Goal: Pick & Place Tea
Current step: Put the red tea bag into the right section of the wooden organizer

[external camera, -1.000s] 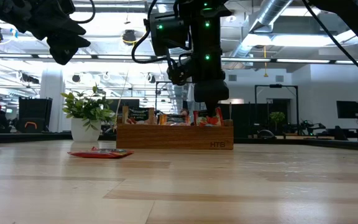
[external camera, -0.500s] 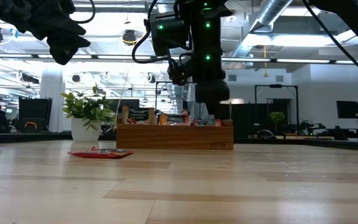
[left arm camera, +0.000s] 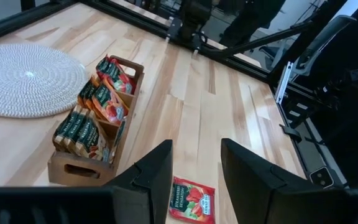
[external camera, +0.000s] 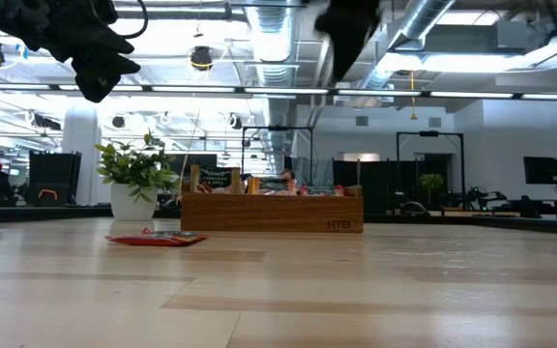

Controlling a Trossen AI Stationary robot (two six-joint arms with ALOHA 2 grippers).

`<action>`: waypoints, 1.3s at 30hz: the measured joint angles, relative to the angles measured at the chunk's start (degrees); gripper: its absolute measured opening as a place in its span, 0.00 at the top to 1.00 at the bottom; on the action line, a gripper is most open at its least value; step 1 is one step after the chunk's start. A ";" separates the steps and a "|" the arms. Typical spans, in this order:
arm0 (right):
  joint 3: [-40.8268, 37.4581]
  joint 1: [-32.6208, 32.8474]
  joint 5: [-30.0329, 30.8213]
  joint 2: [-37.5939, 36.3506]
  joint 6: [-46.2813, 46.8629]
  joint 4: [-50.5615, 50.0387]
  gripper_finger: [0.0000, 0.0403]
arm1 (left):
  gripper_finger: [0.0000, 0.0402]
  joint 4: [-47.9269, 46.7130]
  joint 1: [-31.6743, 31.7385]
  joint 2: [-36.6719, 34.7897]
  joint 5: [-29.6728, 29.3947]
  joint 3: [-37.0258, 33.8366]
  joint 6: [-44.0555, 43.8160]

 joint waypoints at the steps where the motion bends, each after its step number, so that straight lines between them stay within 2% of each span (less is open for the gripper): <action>1: -0.04 0.72 -0.24 -1.78 1.41 -0.82 0.53 | 0.68 -0.01 0.00 0.00 0.08 0.00 -0.22; 5: -3.84 3.16 0.03 -8.73 6.66 -0.84 0.54 | 0.68 0.58 0.00 0.02 0.98 0.00 -0.07; 11: -17.10 4.96 -0.07 -21.07 21.32 -0.83 0.55 | 0.68 4.97 -2.64 1.23 3.13 0.02 -0.68; 17: -32.30 9.08 0.30 -34.01 30.12 8.70 0.55 | 0.68 10.89 -8.88 7.21 2.04 0.02 -5.23; 22: -43.24 13.18 0.31 -42.73 31.64 18.94 0.54 | 0.68 14.48 -14.48 16.84 -6.04 1.16 -8.84; 25: -48.55 15.27 0.20 -46.88 32.23 23.32 0.55 | 0.68 14.17 -16.52 24.52 -8.28 4.29 -9.49; 31: -55.25 18.17 0.21 -51.74 32.17 30.35 0.56 | 0.68 2.06 -18.76 40.96 -8.44 14.36 -10.70; 35: -56.18 19.42 0.21 -52.12 31.60 31.54 0.56 | 0.68 -7.22 -19.58 50.61 -8.46 21.00 -9.92; 39: -56.22 20.55 0.20 -51.65 29.57 31.50 0.56 | 0.68 -11.26 -19.82 57.50 -8.51 25.56 -9.24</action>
